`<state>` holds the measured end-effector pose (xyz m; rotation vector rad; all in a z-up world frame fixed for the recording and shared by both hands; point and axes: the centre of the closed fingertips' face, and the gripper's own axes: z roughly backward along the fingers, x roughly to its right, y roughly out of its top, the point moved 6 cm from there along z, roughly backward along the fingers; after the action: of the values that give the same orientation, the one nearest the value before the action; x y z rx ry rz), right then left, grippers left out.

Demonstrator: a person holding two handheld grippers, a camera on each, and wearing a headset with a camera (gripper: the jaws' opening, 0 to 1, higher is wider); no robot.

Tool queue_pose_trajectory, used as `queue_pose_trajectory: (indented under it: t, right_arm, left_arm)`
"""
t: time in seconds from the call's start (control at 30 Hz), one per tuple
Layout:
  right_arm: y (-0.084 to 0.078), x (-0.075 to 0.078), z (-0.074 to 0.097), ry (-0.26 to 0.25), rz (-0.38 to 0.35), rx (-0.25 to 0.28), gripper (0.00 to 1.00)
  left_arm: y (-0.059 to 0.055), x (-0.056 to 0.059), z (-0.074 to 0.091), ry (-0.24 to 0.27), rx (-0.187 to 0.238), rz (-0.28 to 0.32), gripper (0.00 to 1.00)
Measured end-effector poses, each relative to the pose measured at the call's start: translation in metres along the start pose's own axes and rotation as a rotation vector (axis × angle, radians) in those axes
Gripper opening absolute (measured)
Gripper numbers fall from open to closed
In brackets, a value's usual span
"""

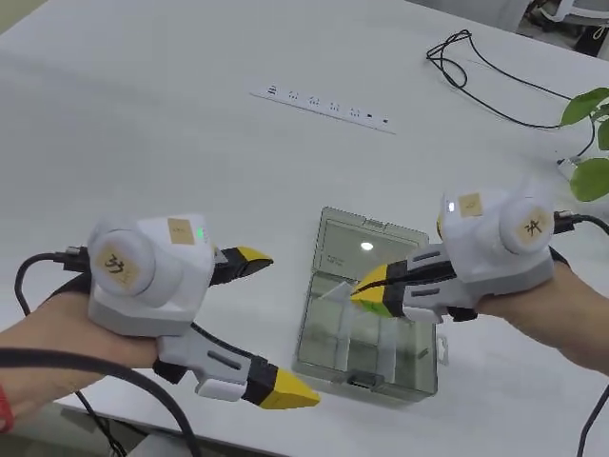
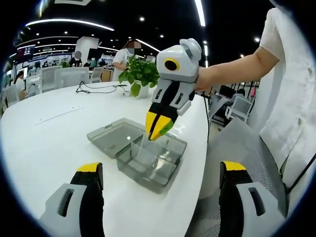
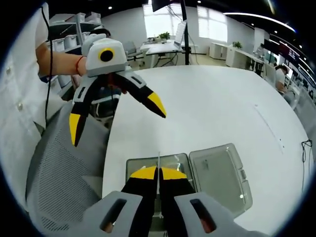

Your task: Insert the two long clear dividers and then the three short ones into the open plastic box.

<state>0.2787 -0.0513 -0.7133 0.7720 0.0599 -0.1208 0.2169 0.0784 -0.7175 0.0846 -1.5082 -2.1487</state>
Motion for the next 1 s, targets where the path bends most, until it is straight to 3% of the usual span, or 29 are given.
queue_pose_trajectory:
  t: [0.33, 0.53, 1.0]
  right_arm:
    - [0.003, -0.003, -0.009, 0.006, 0.041, -0.007, 0.03]
    - [0.002, -0.005, -0.021, 0.016, 0.088, -0.049, 0.03]
    - [-0.007, -0.004, -0.038, 0.035, 0.107, -0.110, 0.03]
  left_arm:
    - [-0.001, 0.000, -0.002, -0.004, -0.001, 0.003, 1.00]
    - [-0.002, 0.001, -0.002, -0.006, -0.002, 0.006, 1.00]
    - [-0.003, 0.000, -0.002, -0.008, -0.002, 0.013, 0.99]
